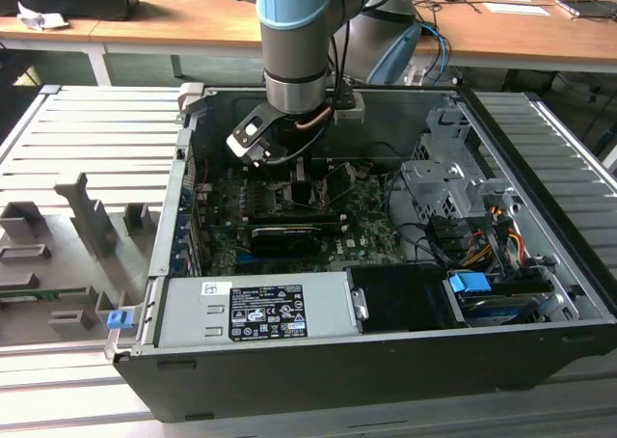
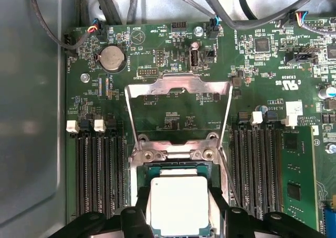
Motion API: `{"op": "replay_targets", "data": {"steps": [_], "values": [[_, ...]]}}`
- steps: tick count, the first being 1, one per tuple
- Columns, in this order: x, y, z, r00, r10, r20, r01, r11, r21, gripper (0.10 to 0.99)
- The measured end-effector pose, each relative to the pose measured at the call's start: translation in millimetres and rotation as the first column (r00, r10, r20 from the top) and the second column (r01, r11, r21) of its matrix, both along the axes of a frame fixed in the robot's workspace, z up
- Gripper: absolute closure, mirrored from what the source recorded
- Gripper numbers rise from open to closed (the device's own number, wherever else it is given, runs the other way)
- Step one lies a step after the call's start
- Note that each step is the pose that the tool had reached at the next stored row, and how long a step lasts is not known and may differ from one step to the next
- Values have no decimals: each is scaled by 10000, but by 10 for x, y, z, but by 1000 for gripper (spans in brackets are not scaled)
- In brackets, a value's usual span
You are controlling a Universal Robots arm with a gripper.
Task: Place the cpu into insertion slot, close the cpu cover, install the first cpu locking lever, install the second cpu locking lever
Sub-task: 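Place the cpu into insertion slot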
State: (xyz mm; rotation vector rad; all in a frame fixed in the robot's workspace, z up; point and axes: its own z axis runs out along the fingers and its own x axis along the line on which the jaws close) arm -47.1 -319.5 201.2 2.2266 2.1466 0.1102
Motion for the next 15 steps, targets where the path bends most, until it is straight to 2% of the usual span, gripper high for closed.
{"op": "replay_targets", "data": {"steps": [2,3,7,10,15], "values": [[0,0,0,10000,-1,-1,1,10000,-3,553],[0,0,0,10000,-1,0,1,10000,-2,486],[0,1,11,10000,-1,0,1,10000,-3,486],[0,1,64,10000,-2,0,2,10000,-2,486],[0,1,105,10000,-1,0,1,10000,-2,486]]}}
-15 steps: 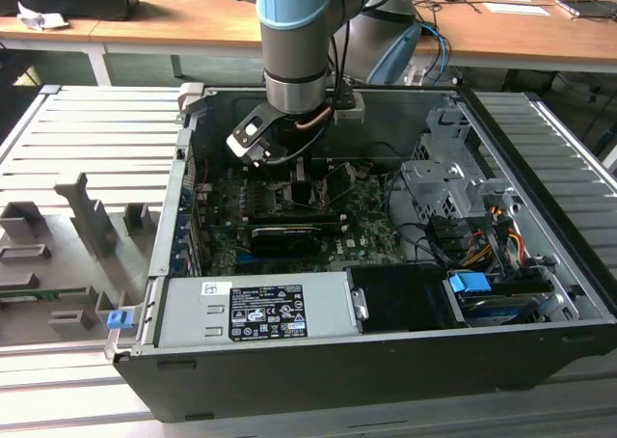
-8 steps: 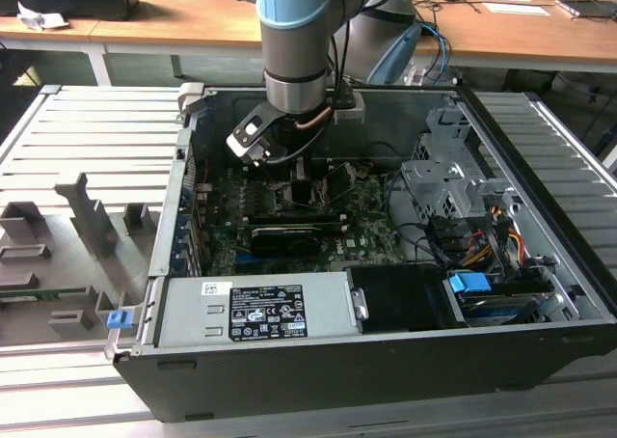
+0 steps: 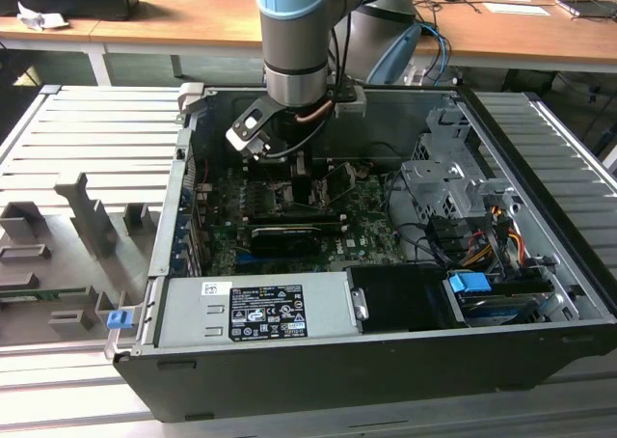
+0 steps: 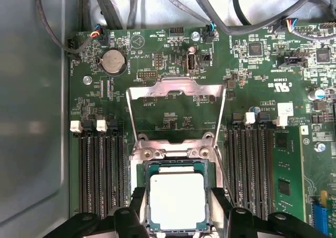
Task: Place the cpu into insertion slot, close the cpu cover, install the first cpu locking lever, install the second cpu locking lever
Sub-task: 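Place the cpu into insertion slot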
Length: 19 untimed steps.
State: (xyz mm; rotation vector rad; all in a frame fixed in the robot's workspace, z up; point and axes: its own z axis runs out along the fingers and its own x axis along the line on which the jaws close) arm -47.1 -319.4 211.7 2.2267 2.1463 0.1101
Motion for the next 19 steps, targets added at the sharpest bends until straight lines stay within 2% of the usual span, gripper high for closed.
{"op": "replay_targets", "data": {"steps": [1,3,4,7,8,10,11,12,19], "values": [[0,0,4,10000,0,0,0,10000,-1,502],[0,0,11,10000,1,-1,-1,10000,-3,631],[0,0,14,10000,1,-1,-1,10000,-7,631],[0,0,24,10000,1,0,-1,10000,-9,812],[0,0,26,10000,1,0,-1,10000,-9,812],[0,0,32,10000,1,-1,-1,10000,-11,933],[0,0,33,10000,1,0,-1,10000,-10,933],[0,0,35,10000,0,-1,0,10000,-11,980],[-1,-1,53,10000,0,-2,0,10000,-15,980]]}}
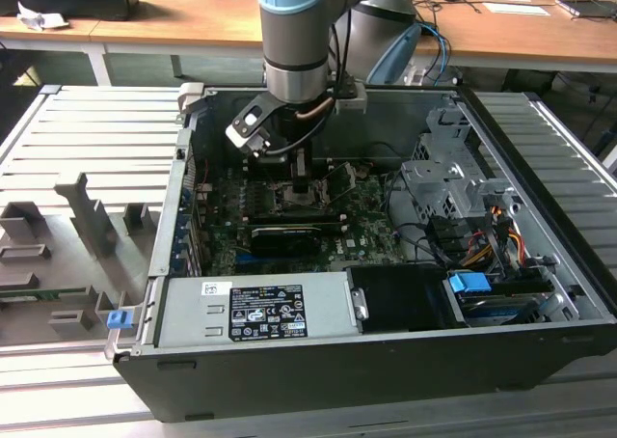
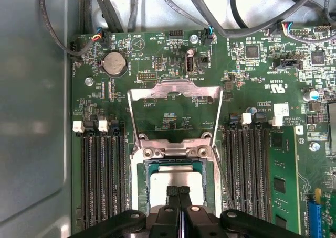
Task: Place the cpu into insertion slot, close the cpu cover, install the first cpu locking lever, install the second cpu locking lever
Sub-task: 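Place the cpu into insertion slot, then close the cpu cover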
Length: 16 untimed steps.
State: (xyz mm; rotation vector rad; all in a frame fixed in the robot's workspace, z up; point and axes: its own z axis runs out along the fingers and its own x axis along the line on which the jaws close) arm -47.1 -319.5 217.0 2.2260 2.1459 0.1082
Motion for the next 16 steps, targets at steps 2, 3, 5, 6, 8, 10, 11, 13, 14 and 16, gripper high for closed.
{"op": "replay_targets", "data": {"steps": [2,3,5,6,8,10,11,13,14,16], "values": [[0,0,10,10000,0,2,0,10000,2,980],[1,1,13,10000,0,3,0,10000,3,980],[1,1,25,10000,0,3,0,10000,3,980],[24,1,26,10000,-1,-23,1,10000,2,980],[43,-1,34,10000,0,-59,0,10000,-3,980],[44,0,67,10000,-1,-57,1,10000,0,980],[44,0,91,10000,-1,-57,1,10000,0,980],[44,0,152,10000,0,-57,0,10000,0,980],[44,0,168,10000,0,-58,0,10000,0,980],[44,1,200,10000,1,-67,-1,10000,-1,980]]}}
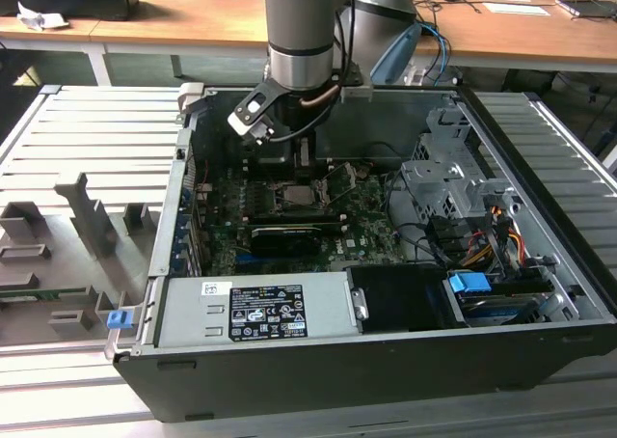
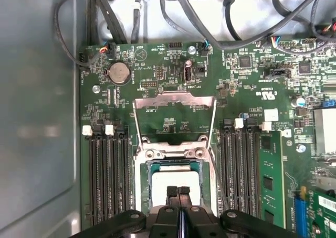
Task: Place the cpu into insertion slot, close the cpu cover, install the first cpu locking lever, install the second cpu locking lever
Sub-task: 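Close the cpu cover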
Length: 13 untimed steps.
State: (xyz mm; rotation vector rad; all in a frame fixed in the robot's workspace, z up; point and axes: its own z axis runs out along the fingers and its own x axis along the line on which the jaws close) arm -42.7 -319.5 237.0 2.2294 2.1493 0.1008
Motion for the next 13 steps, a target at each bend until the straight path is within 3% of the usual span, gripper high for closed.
{"op": "replay_targets", "data": {"steps": [3,13], "values": [[6,0,20,10000,0,-80,0,10000,1,980],[29,10,73,10000,40,-84,-40,10000,-7,980]]}}
